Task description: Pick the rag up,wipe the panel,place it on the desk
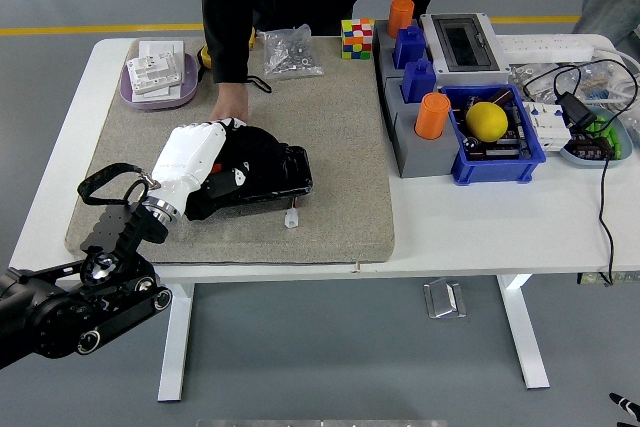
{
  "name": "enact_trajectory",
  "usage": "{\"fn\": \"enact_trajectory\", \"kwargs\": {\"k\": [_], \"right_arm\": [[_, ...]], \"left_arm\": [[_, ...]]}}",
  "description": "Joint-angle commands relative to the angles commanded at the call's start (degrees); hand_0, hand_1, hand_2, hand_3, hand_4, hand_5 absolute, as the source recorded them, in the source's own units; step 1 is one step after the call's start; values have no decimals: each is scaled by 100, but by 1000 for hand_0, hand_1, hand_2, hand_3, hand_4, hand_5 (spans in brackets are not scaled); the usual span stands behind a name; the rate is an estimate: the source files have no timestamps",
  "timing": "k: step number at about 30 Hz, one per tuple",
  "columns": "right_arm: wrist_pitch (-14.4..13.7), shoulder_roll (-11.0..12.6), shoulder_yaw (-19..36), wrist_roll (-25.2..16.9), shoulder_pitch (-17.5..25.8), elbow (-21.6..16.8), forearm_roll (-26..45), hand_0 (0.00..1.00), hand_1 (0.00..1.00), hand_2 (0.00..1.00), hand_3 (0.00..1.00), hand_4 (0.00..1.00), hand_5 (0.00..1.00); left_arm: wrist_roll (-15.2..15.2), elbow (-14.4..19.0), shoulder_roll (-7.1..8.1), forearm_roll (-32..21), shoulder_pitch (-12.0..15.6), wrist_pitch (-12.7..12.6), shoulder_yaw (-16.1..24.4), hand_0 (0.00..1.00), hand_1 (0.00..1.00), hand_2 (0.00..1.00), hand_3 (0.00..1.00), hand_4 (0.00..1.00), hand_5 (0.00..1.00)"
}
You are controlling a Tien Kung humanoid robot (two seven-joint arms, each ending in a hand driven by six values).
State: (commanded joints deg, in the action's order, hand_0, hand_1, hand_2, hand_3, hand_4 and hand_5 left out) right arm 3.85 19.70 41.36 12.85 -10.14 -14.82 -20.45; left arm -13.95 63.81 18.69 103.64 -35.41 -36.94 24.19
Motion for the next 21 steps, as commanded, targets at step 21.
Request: {"fn": "enact_trajectory", "kwargs": {"k": [21], "right_arm": [[10,48,-111,8,-71,-40,-10,772,620,711,639,998,572]], "left_arm": [[-31,-135,-336,-151,-282,-4,-416,184,56,653,714,448,2]]}}
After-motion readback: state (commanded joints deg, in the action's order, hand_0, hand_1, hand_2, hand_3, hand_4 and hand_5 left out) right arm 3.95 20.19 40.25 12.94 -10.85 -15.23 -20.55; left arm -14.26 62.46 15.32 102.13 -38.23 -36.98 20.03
